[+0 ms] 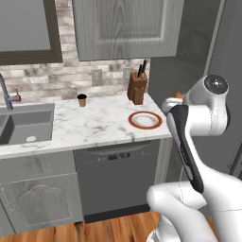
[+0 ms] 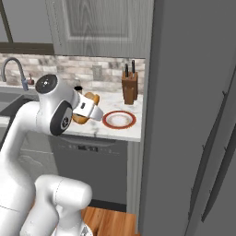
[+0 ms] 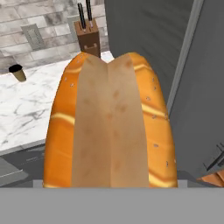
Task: Pick the hotdog bun from the counter and place it in the microwave. Then turn on the microwave.
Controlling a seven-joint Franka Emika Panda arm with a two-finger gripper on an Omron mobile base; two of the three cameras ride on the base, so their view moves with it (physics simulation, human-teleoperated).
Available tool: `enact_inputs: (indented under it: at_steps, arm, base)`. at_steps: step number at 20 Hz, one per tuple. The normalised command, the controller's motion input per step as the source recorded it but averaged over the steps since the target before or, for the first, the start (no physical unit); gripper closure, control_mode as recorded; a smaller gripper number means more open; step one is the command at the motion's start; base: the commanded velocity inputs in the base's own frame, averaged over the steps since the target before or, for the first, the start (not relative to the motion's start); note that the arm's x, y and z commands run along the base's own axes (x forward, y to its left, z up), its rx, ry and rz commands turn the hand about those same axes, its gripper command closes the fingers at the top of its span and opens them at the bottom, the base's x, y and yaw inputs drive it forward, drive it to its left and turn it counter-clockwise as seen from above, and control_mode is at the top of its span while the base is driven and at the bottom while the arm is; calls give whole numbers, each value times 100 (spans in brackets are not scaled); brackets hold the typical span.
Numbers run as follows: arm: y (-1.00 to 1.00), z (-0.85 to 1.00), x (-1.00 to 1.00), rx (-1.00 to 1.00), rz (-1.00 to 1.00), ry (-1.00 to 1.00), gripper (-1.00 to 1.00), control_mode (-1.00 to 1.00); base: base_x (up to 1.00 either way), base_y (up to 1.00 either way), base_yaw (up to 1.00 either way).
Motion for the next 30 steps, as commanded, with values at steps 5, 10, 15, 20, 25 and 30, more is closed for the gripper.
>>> enact_inputs:
  at_steps: [5,10,15,20,25,30]
  arm:
    - [9,17,-32,-2,3,-5,100,-100]
    - [11,18,-31,-2,3,-3,100,-100]
    - [8,16,-24,-3,2,0,100,-100]
    - [8,13,-20,-3,2,0,100,-100]
    - [4,12,-15,-2,2,0,100,-100]
    - [2,8,-15,-1,1,0,100,-100]
  base:
    - [0,0,0]
    - [0,0,0]
    - [0,0,0]
    - [0,0,0]
    - [0,0,0]
    - [0,0,0]
